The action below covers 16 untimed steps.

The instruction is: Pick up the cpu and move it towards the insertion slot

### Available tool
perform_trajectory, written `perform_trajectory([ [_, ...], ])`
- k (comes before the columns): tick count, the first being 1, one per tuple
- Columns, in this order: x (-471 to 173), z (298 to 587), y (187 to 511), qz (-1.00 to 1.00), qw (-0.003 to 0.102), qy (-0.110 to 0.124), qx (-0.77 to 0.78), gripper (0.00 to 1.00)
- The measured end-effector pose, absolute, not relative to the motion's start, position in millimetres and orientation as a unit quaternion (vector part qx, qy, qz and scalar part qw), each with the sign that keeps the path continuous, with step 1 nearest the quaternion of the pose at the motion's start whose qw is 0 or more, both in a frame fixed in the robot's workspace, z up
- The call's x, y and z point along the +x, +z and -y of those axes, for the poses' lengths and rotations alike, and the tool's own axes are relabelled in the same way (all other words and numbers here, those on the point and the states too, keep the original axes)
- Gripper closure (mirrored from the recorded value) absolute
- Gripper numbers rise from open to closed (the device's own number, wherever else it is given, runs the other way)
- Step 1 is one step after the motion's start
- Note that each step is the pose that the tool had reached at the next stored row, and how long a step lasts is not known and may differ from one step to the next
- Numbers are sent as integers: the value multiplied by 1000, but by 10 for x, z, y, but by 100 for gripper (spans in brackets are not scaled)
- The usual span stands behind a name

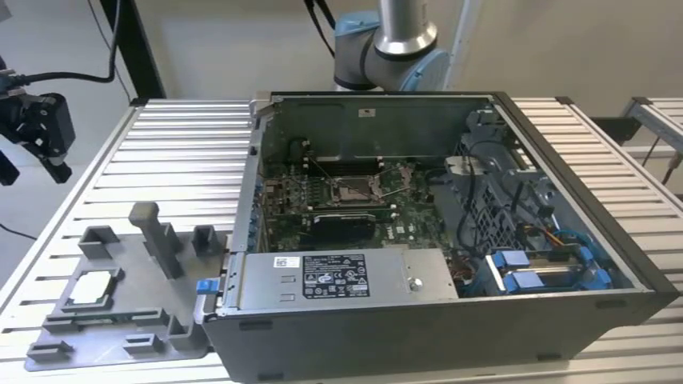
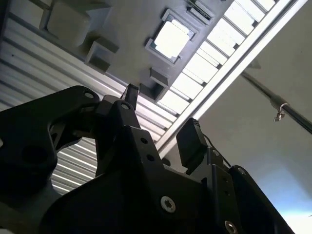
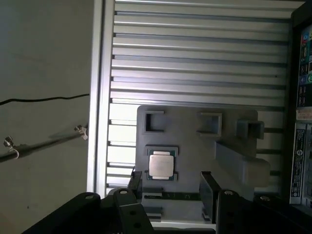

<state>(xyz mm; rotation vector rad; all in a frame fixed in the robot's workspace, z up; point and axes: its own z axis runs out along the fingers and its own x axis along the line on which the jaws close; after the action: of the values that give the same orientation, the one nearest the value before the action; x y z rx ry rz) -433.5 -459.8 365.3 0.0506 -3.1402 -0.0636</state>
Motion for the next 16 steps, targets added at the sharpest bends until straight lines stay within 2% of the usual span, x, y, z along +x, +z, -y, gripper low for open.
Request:
perform_trajectory([
  [5, -4336, 4598, 3653, 1000, 0, -20, 16, 100],
  [6, -4335, 4598, 3653, 1000, 0, -20, 16, 0],
  [16, -4335, 4598, 3569, 1000, 0, -20, 16, 0],
])
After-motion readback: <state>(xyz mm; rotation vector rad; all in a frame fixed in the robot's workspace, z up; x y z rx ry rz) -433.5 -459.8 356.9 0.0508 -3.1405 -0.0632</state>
